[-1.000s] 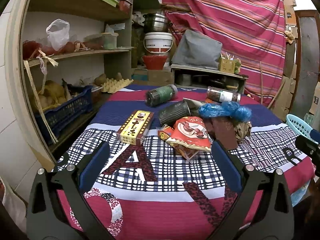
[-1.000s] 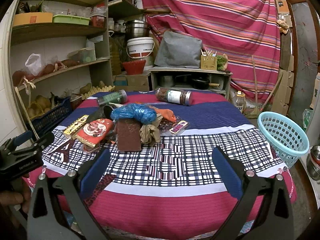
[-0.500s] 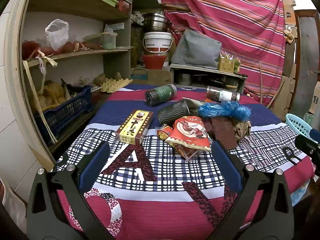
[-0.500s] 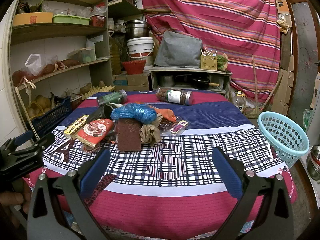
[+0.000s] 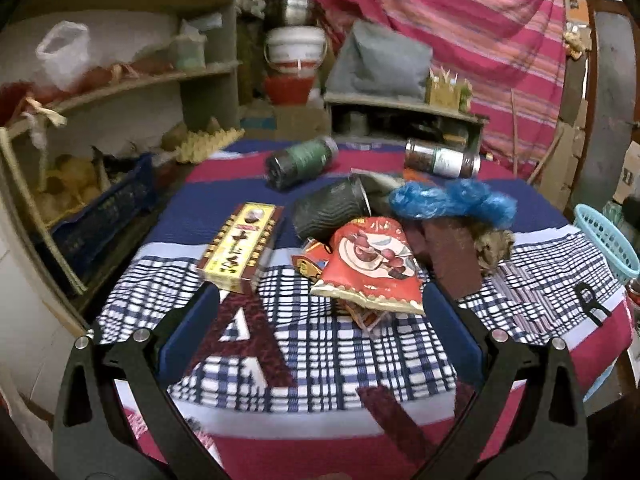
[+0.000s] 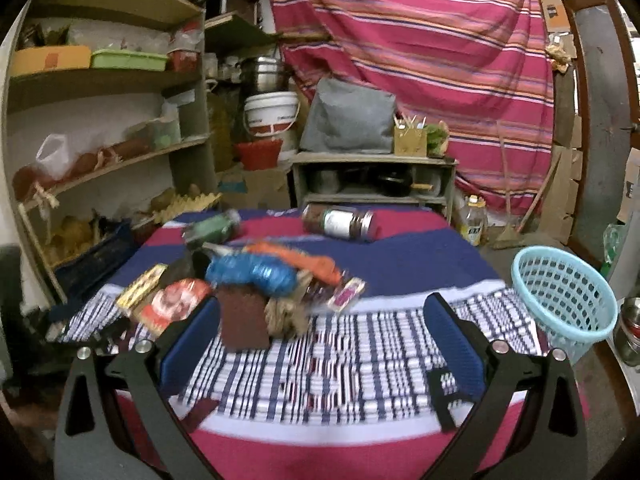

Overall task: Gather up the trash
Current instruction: 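Grasp the red snack wrapper with the left tool while the right tool grasps the blue plastic bag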

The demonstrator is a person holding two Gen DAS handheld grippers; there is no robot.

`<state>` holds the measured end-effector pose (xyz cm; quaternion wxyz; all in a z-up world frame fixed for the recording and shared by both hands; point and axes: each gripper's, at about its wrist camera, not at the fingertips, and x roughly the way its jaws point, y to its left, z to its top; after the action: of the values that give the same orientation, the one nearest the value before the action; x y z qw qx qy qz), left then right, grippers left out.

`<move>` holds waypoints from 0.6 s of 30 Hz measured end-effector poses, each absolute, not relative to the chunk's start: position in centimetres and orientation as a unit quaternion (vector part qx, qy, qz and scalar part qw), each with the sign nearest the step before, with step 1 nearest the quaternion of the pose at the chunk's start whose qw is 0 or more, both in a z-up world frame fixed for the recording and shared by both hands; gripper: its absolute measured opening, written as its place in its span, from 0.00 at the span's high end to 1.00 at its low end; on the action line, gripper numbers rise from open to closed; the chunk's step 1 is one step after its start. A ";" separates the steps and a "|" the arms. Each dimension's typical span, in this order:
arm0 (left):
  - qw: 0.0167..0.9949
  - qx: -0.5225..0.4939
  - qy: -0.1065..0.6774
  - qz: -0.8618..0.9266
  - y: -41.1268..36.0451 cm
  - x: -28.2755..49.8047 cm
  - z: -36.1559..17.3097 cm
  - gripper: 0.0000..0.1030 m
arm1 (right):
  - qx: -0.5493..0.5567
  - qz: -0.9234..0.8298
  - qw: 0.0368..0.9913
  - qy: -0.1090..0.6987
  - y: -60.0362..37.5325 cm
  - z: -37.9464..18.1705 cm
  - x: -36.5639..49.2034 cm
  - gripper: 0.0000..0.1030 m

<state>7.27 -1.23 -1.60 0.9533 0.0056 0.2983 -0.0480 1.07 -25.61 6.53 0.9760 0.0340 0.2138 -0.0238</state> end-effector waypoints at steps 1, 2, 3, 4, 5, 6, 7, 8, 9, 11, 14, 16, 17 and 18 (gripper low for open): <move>0.951 0.003 0.306 -0.047 -1.2 8.2 -1.8 0.05 | 0.034 -0.024 0.976 0.216 -25.6 6.7 1.8 0.04; 0.948 0.003 0.315 -0.046 -1.2 8.9 -2.0 0.05 | 0.033 -0.024 0.975 0.217 -25.5 6.7 2.3 0.04; 0.943 0.002 0.329 -0.048 -1.2 9.8 -2.4 0.05 | 0.033 -0.024 0.975 0.219 -25.4 6.7 2.8 0.04; 0.939 0.002 0.340 -0.048 -1.3 10.5 -2.7 0.05 | 0.031 -0.023 0.974 0.225 -25.2 6.6 3.4 0.04; 0.934 0.002 0.353 -0.053 -1.5 11.3 -3.0 0.06 | 0.031 -0.020 0.973 0.229 -25.2 6.5 3.7 0.04; 0.930 0.003 0.363 -0.060 -1.8 12.1 -3.2 0.06 | 0.031 -0.017 0.971 0.235 -25.1 6.3 4.2 0.04; 0.927 0.006 0.370 -0.062 -2.1 12.6 -3.4 0.10 | 0.029 -0.017 0.970 0.240 -24.9 6.0 4.7 0.04; 0.925 0.010 0.375 -0.067 -2.3 13.0 -3.6 0.20 | 0.025 -0.016 0.969 0.245 -24.7 5.7 5.1 0.04; 0.921 0.015 0.382 -0.076 -2.6 13.3 -3.9 0.29 | 0.020 -0.017 0.968 0.249 -24.5 5.4 5.5 0.04; 0.914 0.007 0.395 -0.095 -3.0 13.7 -4.4 0.65 | 0.006 -0.028 0.967 0.254 -24.3 4.8 6.2 0.04; 0.914 -0.012 0.388 -0.118 -2.9 13.4 -4.0 0.89 | -0.006 -0.022 0.962 0.272 -23.9 4.1 7.8 0.04; 0.920 -0.033 0.370 -0.129 -2.1 12.8 -3.0 0.94 | 0.001 -0.007 0.959 0.283 -23.8 4.0 9.0 0.04; 0.923 -0.035 0.362 -0.128 -1.9 12.6 -2.8 0.95 | 0.009 0.007 0.958 0.288 -23.8 3.9 9.9 0.04; 0.925 -0.039 0.355 -0.127 -1.6 12.3 -2.5 0.95 | 0.014 0.013 0.956 0.292 -23.7 3.7 10.7 0.04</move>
<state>12.34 -1.61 -2.46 0.9254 -0.0389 0.3548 -0.1271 10.67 -23.72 3.71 0.9562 0.0135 0.2920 0.0127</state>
